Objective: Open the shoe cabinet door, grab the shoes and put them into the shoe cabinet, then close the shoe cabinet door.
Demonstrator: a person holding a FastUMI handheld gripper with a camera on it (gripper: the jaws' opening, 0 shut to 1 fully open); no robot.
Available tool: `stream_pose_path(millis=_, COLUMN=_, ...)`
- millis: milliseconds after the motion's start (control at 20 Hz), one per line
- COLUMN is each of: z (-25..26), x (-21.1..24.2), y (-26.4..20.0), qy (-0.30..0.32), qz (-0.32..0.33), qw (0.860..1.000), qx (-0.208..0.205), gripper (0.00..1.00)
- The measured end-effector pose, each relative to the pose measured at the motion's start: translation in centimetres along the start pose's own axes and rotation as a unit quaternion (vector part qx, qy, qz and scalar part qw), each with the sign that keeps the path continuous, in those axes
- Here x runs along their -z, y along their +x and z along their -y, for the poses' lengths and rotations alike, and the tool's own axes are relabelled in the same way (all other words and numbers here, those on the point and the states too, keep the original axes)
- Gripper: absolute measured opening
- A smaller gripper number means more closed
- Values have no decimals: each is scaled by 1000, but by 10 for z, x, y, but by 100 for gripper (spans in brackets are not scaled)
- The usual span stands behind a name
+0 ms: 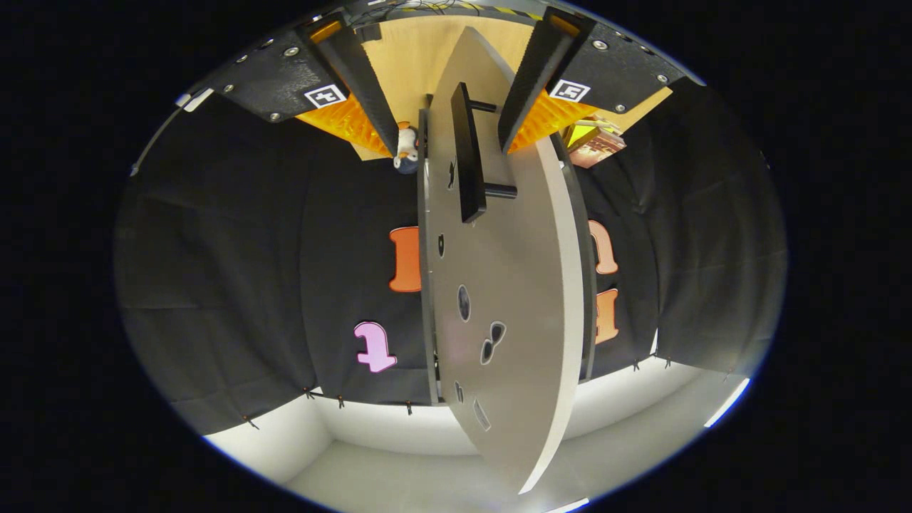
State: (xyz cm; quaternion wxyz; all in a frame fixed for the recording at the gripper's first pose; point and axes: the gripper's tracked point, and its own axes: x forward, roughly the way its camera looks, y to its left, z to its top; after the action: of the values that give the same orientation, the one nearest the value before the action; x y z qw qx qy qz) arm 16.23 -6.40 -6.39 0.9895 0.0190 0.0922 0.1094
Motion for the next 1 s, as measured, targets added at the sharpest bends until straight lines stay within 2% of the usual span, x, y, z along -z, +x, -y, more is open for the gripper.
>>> stream_pose_path(millis=550, z=-83, x=0, y=38, qy=13, qz=5, qw=1000, qx=-9, gripper=88)
stream_pose_path(millis=800, z=-132, x=4, y=83, qy=25, qz=3, qw=999, qx=-21, gripper=91)
stream_pose_path(millis=1000, z=-170, x=5, y=126, qy=12, qz=0, qw=999, qx=-32, gripper=92)
